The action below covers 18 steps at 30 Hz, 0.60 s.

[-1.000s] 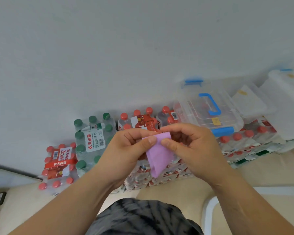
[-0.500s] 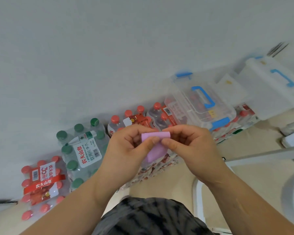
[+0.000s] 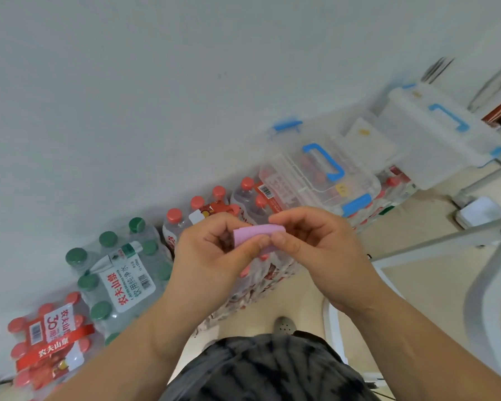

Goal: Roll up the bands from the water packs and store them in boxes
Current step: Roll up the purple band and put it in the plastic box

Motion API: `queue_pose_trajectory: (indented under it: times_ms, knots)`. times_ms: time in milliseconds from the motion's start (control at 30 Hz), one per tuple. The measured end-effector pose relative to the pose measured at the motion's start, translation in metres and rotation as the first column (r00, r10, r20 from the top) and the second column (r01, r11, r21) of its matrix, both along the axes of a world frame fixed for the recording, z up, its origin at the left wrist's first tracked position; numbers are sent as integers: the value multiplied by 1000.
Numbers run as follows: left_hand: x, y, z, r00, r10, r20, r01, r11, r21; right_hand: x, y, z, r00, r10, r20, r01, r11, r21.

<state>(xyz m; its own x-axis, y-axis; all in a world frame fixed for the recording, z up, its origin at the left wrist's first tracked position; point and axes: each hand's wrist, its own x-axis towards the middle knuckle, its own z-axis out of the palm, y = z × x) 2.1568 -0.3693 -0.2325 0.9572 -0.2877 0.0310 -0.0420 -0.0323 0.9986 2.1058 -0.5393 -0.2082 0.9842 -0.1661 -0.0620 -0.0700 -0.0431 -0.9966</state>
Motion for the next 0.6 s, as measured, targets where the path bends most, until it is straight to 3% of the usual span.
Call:
queue_pose_trajectory:
  times_ms: [200,333,600]
  knots:
    - [2,-40,4,998,-46,41,47,999,-20,8,-41,-3,999,-32,-43,30,998,-59]
    - [6,-77,5,993,-77,90,73,996,45,16,-85,-2,998,19,-59,-21,999,-31]
    - [2,-171,24,994,76,74,-89,979,186,32,-187,1,977,208,-39,-209,978,-9]
